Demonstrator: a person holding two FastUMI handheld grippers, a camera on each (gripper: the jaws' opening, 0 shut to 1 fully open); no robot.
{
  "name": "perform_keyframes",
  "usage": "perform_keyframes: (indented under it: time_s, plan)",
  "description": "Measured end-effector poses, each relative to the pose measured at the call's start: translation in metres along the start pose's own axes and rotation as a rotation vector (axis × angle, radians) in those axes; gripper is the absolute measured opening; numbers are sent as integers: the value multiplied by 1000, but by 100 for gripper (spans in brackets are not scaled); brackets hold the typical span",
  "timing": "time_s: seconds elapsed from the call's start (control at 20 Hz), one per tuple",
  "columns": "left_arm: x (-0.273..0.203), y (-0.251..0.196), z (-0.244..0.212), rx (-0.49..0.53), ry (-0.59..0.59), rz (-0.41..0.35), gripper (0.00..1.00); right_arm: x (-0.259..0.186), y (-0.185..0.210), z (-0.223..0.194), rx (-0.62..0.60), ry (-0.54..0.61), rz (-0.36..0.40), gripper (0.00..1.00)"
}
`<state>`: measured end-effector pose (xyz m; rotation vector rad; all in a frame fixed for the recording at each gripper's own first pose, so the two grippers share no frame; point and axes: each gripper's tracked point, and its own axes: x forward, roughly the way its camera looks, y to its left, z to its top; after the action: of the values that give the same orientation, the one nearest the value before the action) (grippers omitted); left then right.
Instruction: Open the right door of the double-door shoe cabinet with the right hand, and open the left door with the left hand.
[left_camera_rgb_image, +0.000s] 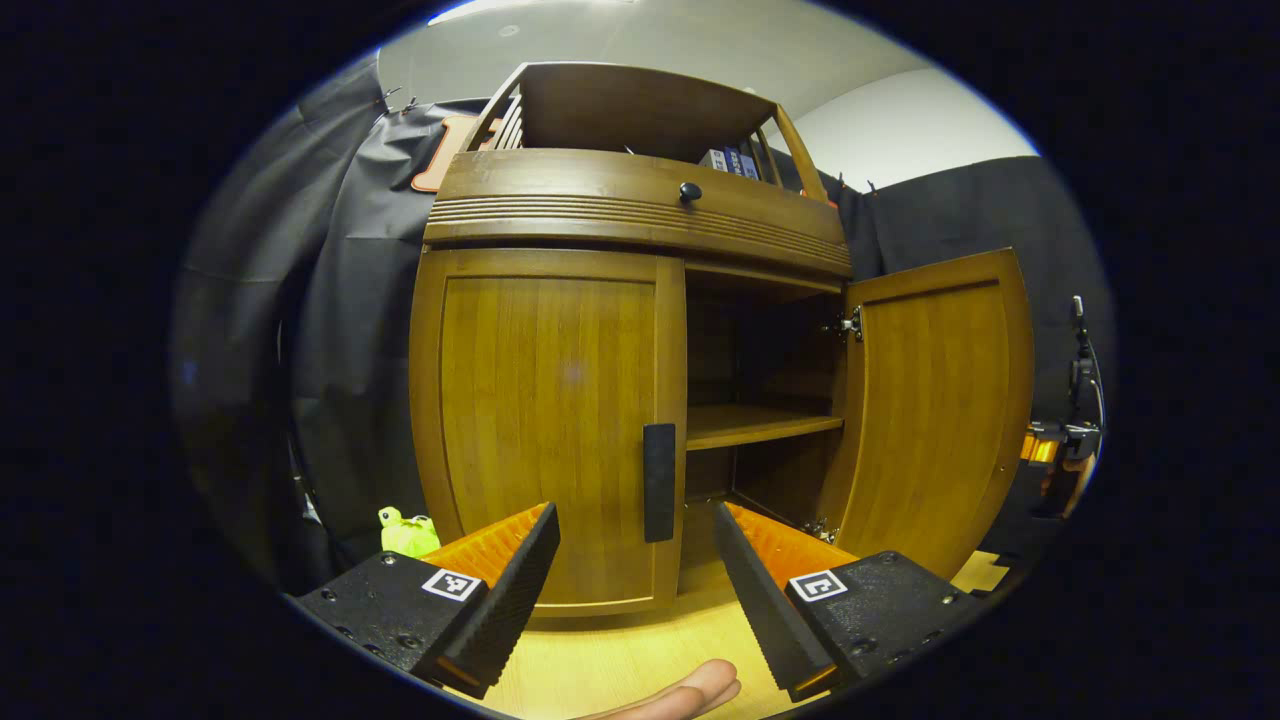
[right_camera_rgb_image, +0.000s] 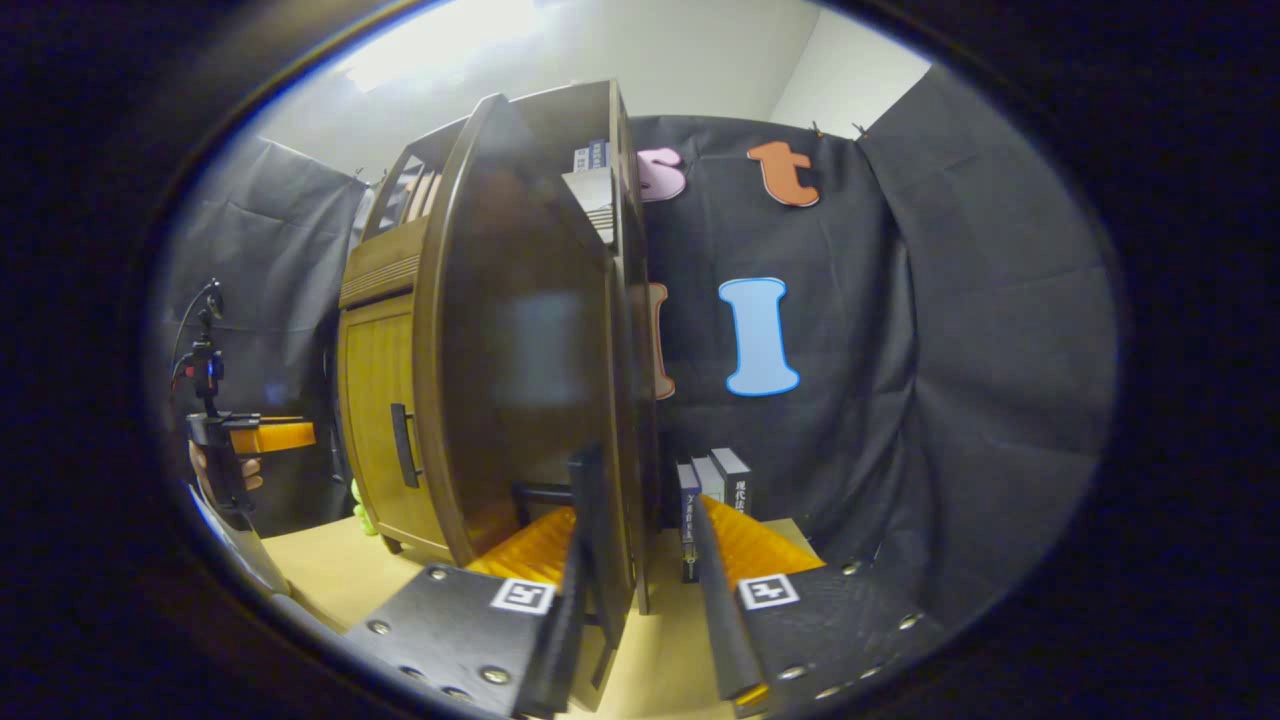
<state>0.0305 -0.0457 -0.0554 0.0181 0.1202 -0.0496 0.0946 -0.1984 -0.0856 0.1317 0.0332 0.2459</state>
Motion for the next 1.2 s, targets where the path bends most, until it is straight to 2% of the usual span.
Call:
perform_keyframes:
  time_s: [0.05,0.15,0.2,0.25,0.3,0.35,0.4,0.55,0.6,0.65,0.8,0.85,0.95,1.0,1.05,1.1,1.15,1.2]
  plan:
    - [0,-5,1,4,-5,1,96,-3,-6,-1,-1,-7,-18,61]
    - [1,-12,-2,33,-12,9,96,-6,-14,-3,-6,-15,-49,87]
    - [2,-15,-5,44,-15,18,92,-10,-16,-1,-9,-22,-64,89]
    - [4,-20,-7,59,-17,17,96,-15,-17,-2,-16,-22,-67,96]
    - [6,-24,-11,78,-12,11,93,-20,-18,-1,-28,-25,-71,97]
    - [8,-26,-13,88,-12,14,94,-27,-22,-1,-45,-31,-75,90]
    - [12,-28,-15,86,-12,18,96,-34,-26,1,-52,-35,-73,96]
    - [27,-26,-18,69,4,55,99,-62,-30,5,-21,-49,-54,99]
    - [34,-24,-14,72,-10,67,99,-70,-28,11,-11,-71,-41,99]
    - [43,-24,-11,73,-23,76,99,-78,-25,10,-6,-71,-24,95]
    - [76,-19,-16,86,-14,101,97,-98,-29,12,-12,-69,-43,94]
    - [85,-18,-16,91,-13,114,99,-104,-23,16,-15,-76,-40,99]
    - [105,-14,-12,84,-41,145,100,-118,-9,27,-17,-106,-29,100]
    - [117,-15,-9,87,-68,144,97,-124,-1,35,-17,-119,-27,100]
    - [127,-15,-5,88,-83,143,99,-128,9,41,-17,-133,-15,99]
    - [137,-12,-6,90,-84,144,97,-132,22,49,-15,-148,12,99]
    - [146,-10,-12,86,-69,145,97,-136,39,56,-9,-161,58,95]
    - [152,-8,-19,72,-42,143,97,-140,54,59,-11,-158,107,99]
